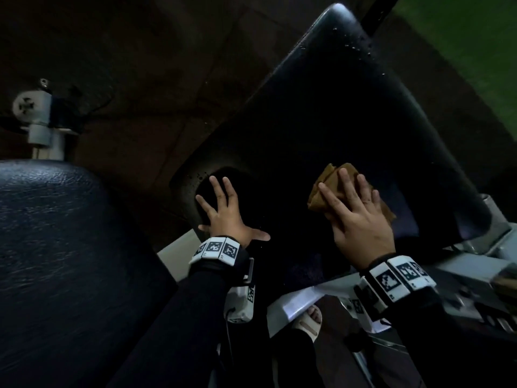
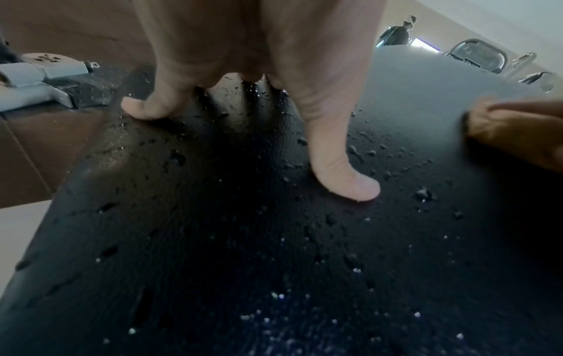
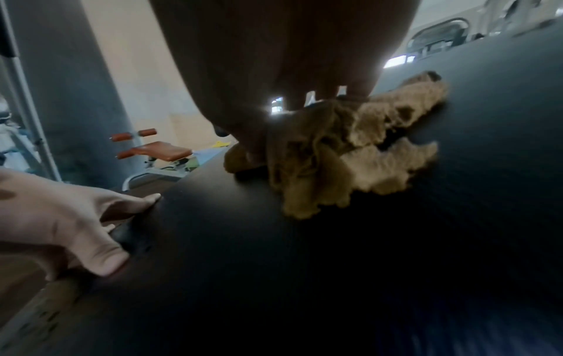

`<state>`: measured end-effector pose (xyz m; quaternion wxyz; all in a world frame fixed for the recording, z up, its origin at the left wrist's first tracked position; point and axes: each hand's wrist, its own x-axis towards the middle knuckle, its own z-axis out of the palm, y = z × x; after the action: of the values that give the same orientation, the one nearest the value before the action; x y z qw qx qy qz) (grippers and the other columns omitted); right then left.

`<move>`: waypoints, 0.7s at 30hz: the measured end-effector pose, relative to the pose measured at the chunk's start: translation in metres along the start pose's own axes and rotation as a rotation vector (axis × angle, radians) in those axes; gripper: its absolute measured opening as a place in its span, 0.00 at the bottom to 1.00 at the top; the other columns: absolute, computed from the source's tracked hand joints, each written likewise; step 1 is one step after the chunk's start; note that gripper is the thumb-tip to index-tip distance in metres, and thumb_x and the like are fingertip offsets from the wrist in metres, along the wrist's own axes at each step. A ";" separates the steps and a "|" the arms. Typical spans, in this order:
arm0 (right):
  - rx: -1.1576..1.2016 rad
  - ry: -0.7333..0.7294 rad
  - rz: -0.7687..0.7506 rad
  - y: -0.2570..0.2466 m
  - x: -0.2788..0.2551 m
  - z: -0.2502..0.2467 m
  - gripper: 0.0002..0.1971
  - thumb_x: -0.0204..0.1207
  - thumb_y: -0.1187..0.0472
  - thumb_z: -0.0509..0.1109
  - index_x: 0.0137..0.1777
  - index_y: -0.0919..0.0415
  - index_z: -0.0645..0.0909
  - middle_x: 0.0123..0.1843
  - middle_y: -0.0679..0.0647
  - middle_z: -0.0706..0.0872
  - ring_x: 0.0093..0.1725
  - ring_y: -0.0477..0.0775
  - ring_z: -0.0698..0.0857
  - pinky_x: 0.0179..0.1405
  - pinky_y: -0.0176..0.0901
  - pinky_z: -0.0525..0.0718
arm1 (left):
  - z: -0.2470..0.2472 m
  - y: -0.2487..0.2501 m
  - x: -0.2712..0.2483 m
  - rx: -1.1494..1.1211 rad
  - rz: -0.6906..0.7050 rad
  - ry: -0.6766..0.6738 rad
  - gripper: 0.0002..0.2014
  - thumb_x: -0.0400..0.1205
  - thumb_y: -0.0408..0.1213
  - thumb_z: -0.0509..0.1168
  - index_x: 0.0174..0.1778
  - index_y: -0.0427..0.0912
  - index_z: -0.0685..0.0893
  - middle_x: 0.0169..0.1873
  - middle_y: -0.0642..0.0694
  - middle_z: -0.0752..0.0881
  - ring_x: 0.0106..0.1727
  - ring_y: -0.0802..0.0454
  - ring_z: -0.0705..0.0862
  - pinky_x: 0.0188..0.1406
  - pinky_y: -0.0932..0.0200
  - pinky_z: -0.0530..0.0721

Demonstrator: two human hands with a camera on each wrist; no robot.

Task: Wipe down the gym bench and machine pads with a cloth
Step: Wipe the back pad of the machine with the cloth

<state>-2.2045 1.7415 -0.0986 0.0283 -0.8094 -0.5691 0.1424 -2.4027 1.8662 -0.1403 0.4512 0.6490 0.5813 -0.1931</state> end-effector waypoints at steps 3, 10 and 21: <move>-0.025 -0.028 -0.023 -0.004 -0.007 0.001 0.29 0.78 0.54 0.62 0.79 0.43 0.60 0.83 0.52 0.53 0.82 0.59 0.47 0.78 0.68 0.46 | -0.002 0.002 -0.002 0.013 -0.003 -0.008 0.74 0.57 0.56 0.82 0.77 0.53 0.23 0.74 0.54 0.17 0.77 0.32 0.23 0.68 0.15 0.55; -0.054 -0.085 0.119 0.010 -0.023 -0.001 0.31 0.75 0.50 0.50 0.79 0.35 0.50 0.84 0.43 0.45 0.82 0.51 0.39 0.80 0.62 0.41 | 0.001 0.000 -0.006 0.029 0.010 0.029 0.74 0.57 0.57 0.82 0.78 0.55 0.25 0.75 0.56 0.19 0.78 0.34 0.24 0.68 0.16 0.57; 0.095 0.108 0.717 0.017 -0.070 0.017 0.31 0.85 0.53 0.51 0.82 0.45 0.37 0.85 0.50 0.36 0.83 0.61 0.41 0.79 0.62 0.40 | 0.004 -0.003 -0.003 0.035 0.000 0.059 0.75 0.54 0.58 0.82 0.77 0.60 0.24 0.74 0.59 0.18 0.79 0.37 0.25 0.69 0.17 0.56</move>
<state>-2.2153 1.6682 -0.1044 0.0444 -0.9616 -0.2395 0.1267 -2.4050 1.8609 -0.1407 0.4226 0.6621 0.5910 -0.1840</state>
